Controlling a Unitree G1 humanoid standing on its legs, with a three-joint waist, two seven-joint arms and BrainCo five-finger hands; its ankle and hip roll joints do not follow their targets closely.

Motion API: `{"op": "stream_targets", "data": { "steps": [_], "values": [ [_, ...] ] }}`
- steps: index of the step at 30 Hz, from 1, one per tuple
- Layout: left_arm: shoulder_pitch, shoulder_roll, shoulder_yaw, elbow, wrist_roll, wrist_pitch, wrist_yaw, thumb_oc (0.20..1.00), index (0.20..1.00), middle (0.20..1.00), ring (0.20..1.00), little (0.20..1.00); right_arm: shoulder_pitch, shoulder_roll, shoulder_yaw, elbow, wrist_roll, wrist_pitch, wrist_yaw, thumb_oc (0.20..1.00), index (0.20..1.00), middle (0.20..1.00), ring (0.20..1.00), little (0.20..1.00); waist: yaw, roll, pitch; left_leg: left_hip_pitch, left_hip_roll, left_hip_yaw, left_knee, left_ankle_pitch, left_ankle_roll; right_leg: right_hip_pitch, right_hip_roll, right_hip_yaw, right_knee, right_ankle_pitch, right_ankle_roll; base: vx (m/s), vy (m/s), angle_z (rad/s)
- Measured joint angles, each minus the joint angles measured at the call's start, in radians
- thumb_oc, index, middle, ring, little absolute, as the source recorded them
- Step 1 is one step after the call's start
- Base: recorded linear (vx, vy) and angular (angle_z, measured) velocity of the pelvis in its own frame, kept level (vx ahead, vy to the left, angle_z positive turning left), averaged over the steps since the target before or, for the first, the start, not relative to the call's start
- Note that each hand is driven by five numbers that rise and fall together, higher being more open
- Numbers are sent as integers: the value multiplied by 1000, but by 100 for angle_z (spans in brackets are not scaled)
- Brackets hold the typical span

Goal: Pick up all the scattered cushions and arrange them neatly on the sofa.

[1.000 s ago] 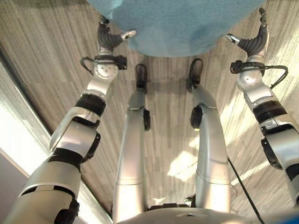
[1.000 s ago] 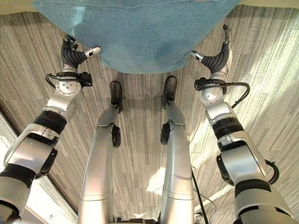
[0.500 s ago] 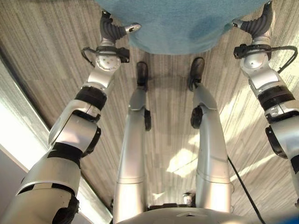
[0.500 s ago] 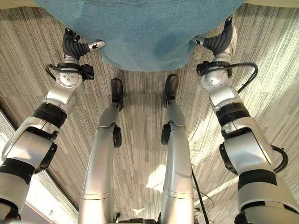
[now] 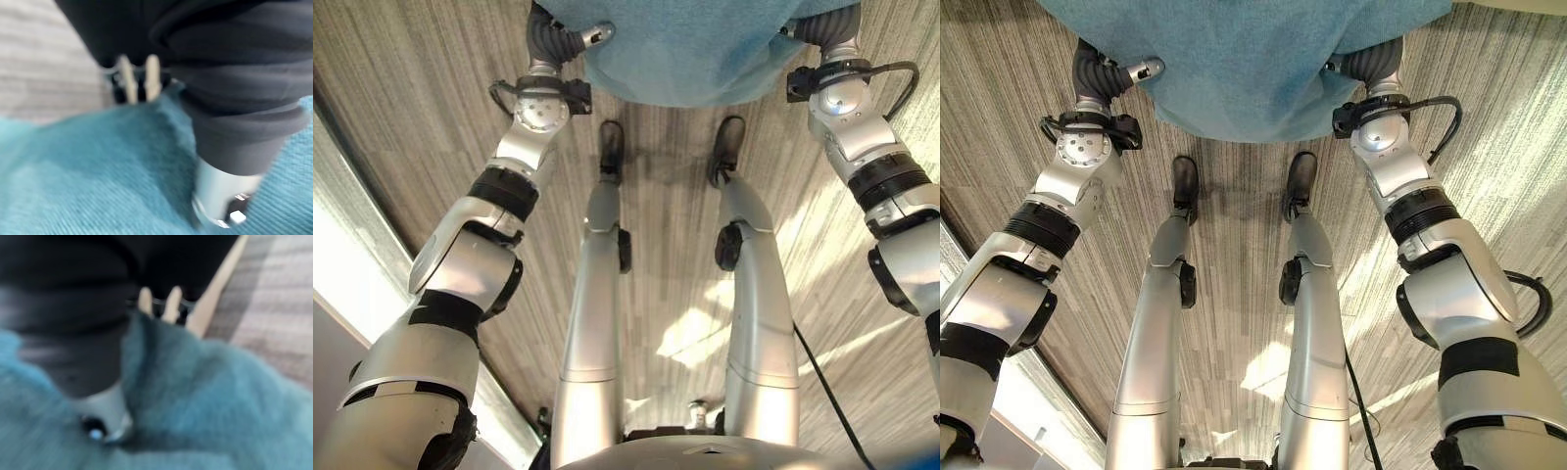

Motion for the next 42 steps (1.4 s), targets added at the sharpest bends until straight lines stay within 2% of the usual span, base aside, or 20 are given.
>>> {"op": "stream_targets", "data": {
  "steps": [2,3,6,7,8,9,10,16,19,22,26,29,32,35,38,40,42],
  "values": [
    [22,6,25,-9,-7,0,-7,200,200,200,200,200,2,-11,-12,-3,2,0,24,200,200,200,200,200,0,0,1,23,3,3,-17,10,-4,14,1,1,-3,3,-5,-29,20,3],
    [39,6,43,-27,-22,1,-15,200,200,200,200,200,17,-12,-22,-34,1,3,41,200,200,200,200,200,2,3,22,59,5,2,-28,13,-5,49,3,-1,-11,8,-12,0,0,0],
    [130,-9,67,-57,-28,2,-35,200,200,200,200,200,104,-9,-40,-81,-3,3,69,200,200,200,200,200,-1,7,12,159,12,-2,-79,24,-4,141,3,-5,-46,7,-11,-10,1,1],
    [177,-6,93,-117,-28,3,-42,200,200,200,200,200,145,-18,-70,-129,-12,4,82,200,200,200,200,200,2,8,44,235,18,-2,-108,32,-6,216,2,-8,-69,12,-15,-31,-18,4],
    [243,-28,105,-136,-27,-4,-43,200,200,200,200,200,211,4,-80,-146,-13,-2,83,200,200,200,200,200,-2,13,2,267,18,-9,-142,41,-4,249,3,-14,-94,10,-6,-47,-28,6],
    [325,-53,114,-163,-28,-10,-45,200,200,200,200,200,295,15,-96,-158,-20,-18,85,200,200,200,200,200,-4,13,-85,247,17,-12,-145,27,-3,228,2,-13,-94,-6,4,-39,-51,8],
    [447,-96,185,-288,-26,-40,-55,200,200,200,200,200,431,24,-197,-270,-54,-32,87,200,200,200,200,200,1,12,-118,288,15,-18,-154,23,0,270,1,-18,-102,-13,7,-32,-41,5],
    [587,-144,215,-377,-14,-70,-98,200,200,200,200,200,618,74,-311,-410,-135,-56,88,200,200,200,200,200,-9,13,-119,514,14,-18,-255,33,3,494,-3,-33,-181,-16,16,-38,-39,1],
    [705,-145,230,-447,25,-71,-143,200,200,200,200,200,758,104,-365,-502,-179,-56,103,200,200,200,200,200,-1,13,-118,705,20,-23,-375,62,5,672,-4,-60,-263,-7,11,-11,-64,5],
    [830,-142,229,-501,53,-78,-166,200,200,200,200,200,897,134,-373,-549,-208,-67,128,200,200,200,200,200,-5,15,-126,890,36,-43,-457,65,5,862,3,-78,-329,-22,20,86,-66,9],
    [945,-137,232,-536,124,-82,-202,200,200,200,200,200,1028,161,-397,-595,-216,-70,173,200,200,200,200,200,-5,39,-163,1094,51,-50,-547,66,7,1080,7,-110,-420,-30,24,147,-86,10],
    [1008,-135,237,-569,180,-82,-211,200,200,200,200,200,1103,169,-414,-629,-241,-71,192,200,200,200,200,200,-7,51,-178,1176,57,-68,-577,67,7,1183,14,-126,-476,-26,27,113,-76,14],
    [1067,-138,235,-577,182,-82,-238,200,200,200,200,200,1157,177,-425,-627,-248,-73,222,200,200,200,200,200,-7,55,-222,1242,69,-81,-602,66,6,1276,27,-153,-529,-23,29,79,-164,21],
    [1108,-152,235,-577,183,-76,-242,200,200,200,200,200,1192,178,-433,-624,-267,-73,241,200,200,200,200,200,-8,56,-233,1318,84,-107,-610,60,-3,1394,46,-191,-585,-21,29,77,-136,28],
    [1128,-162,234,-577,184,-76,-248,200,200,200,200,200,1225,180,-436,-625,-267,-74,246,200,200,200,200,200,-9,52,-260,1341,95,-130,-608,53,-14,1450,64,-214,-631,-15,23,107,-58,21],
    [1135,-170,226,-576,187,-72,-250,200,200,200,200,200,1255,181,-442,-626,-266,-75,253,200,200,200,200,200,-10,49,-286,1340,102,-127,-598,43,-23,1475,70,-228,-651,-12,17,120,20,14],
    [1135,-178,218,-576,202,-71,-262,200,200,200,200,200,1275,181,-458,-625,-266,-74,257,200,200,200,200,200,-15,50,-305,1339,101,-111,-590,39,-16,1493,70,-235,-671,-3,9,128,51,10]
  ]
}}
